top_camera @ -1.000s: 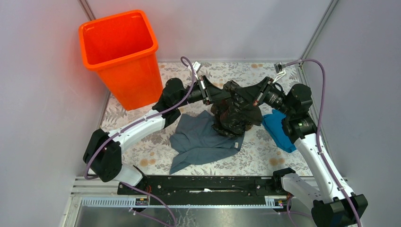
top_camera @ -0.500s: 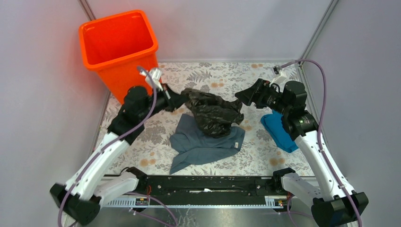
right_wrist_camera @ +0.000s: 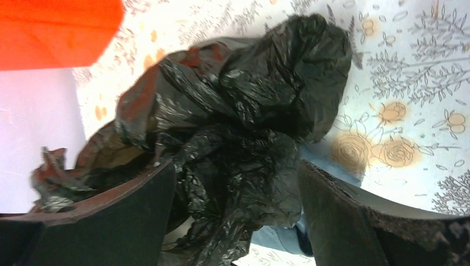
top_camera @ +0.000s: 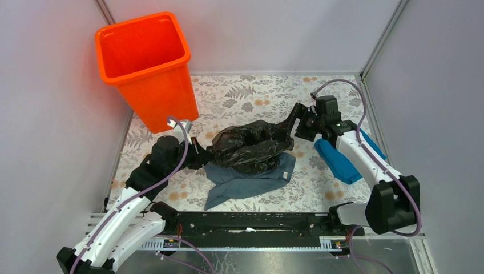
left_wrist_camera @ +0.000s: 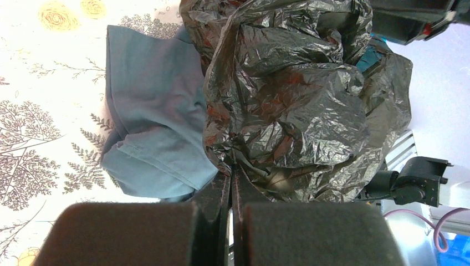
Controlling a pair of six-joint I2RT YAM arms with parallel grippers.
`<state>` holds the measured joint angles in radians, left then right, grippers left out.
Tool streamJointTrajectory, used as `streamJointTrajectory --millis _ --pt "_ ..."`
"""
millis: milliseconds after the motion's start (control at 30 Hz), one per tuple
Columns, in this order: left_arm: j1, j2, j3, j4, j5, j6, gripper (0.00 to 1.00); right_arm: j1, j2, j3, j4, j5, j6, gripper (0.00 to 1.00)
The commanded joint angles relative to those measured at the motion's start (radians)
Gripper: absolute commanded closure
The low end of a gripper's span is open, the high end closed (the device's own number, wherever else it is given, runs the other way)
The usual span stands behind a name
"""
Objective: Put the trash bags into the trash bin
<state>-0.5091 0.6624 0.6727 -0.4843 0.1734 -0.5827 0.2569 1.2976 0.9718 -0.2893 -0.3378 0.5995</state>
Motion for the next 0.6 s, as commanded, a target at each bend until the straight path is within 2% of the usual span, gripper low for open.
streamJointTrajectory --millis 0,100,167,300,400,500,567 --pt "-0.001 -0.016 -0.002 0.022 -0.022 -0.035 1.0 0.038 0.043 0.032 -0.07 0.037 -0.065 0.15" --pt "-0.001 -0.012 -0.009 0.03 -0.027 -0.046 1.0 0.069 0.067 -0.004 -0.032 0.02 -0.032 0.17" --pt "-0.001 -0.005 -0.016 0.054 -0.016 -0.051 1.0 0.086 0.083 -0.05 0.048 -0.053 0.024 0.21" --pt "-0.001 0.037 0.014 0.099 0.006 -0.06 1.0 0.095 0.102 -0.122 0.227 -0.124 0.153 0.39" --pt "-0.002 0.089 0.076 0.134 0.038 -0.061 1.0 0.095 0.063 -0.127 0.233 -0.028 0.148 0.55" --pt "-0.001 0.122 0.142 0.149 0.035 -0.041 1.0 0.096 0.033 -0.047 0.121 0.067 0.017 0.5" --pt "0.0 0.13 0.173 0.139 0.007 -0.022 1.0 0.096 0.036 0.039 -0.039 0.147 -0.074 0.39"
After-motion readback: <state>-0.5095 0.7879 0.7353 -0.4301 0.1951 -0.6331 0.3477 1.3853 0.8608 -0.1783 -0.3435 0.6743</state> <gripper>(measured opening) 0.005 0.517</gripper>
